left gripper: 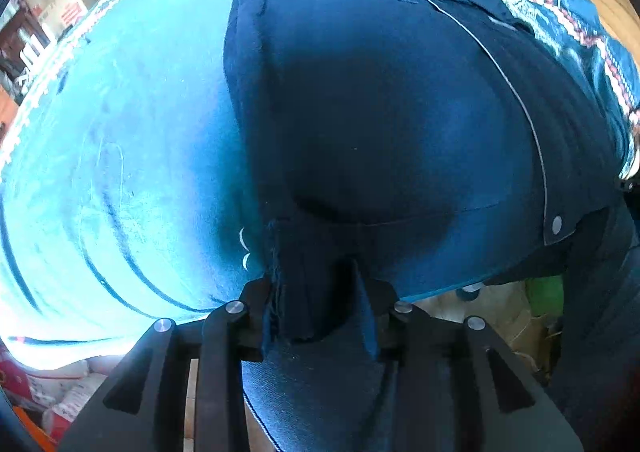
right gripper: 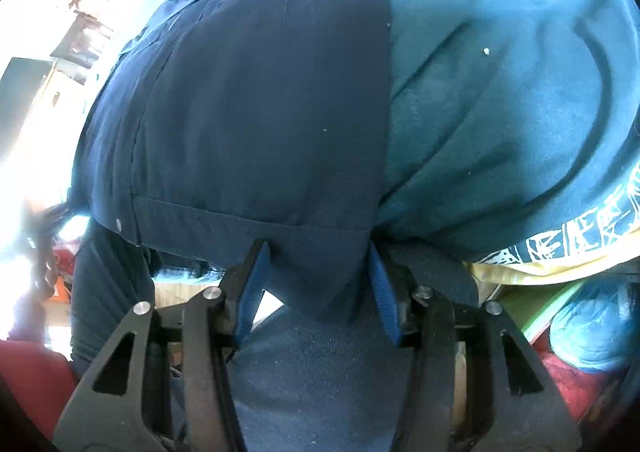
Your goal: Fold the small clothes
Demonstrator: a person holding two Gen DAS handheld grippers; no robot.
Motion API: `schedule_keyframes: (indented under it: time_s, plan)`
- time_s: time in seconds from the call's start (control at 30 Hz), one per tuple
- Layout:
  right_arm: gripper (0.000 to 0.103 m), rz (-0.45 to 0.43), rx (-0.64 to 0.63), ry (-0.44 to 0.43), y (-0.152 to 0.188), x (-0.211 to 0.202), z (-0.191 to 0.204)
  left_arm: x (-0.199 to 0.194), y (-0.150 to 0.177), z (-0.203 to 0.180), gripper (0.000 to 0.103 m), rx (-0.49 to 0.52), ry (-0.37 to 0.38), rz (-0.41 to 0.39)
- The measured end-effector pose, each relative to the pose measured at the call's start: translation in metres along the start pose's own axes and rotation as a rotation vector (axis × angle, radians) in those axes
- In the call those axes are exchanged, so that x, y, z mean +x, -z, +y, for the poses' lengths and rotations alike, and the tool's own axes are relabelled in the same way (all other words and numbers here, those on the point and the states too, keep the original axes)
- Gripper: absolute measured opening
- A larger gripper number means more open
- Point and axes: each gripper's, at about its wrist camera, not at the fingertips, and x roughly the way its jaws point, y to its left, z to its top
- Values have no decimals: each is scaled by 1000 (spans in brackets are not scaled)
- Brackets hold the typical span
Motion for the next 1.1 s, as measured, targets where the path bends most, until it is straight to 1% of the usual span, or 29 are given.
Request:
schedule_keyframes:
  time_s: [0.13, 0.3, 0.53, 0.6, 0.73, 0.9, 0.93, 0.97, 1.0, 1.03, 1.07, 1.1]
  plan:
    - [50, -7, 25, -26, 0, -4, -5, -3, 3, 14, 38, -59, 59, -9]
    - [50, -13, 48, -56, 2, -7, -12, -7, 8, 28, 38, -105, 112, -16]
    - [52, -18, 52, -61, 2, -9, -14, -9, 22, 59, 38, -237, 231, -25]
    - [53, -11, 49, -53, 2, -7, -13, -11, 26, 66, 38, -259, 248, -32]
    - [54, 1, 34, -40, -1, -5, -8, -12, 32, 72, 38, -259, 247, -32]
    - [56, 22, 28, -22, -3, 4, 1, -4, 21, 62, 37, -250, 240, -31]
    - [56, 24, 21, -19, -4, 5, 3, -4, 20, 62, 35, -248, 243, -32]
    - [56, 26, 15, -19, -4, 6, 4, -2, 16, 57, 29, -243, 243, -32]
    - [54, 30, 8, -18, -4, 7, 6, -2, 15, 53, 22, -238, 247, -35]
    - [44, 32, 4, -20, -4, 8, 7, -2, 13, 52, 11, -239, 267, -39]
    - [39, 34, 1, -12, -3, 9, 8, -2, 12, 52, 9, -247, 275, -43]
    - [23, 30, 1, -1, -3, 8, 7, -4, 11, 51, 7, -253, 280, -48]
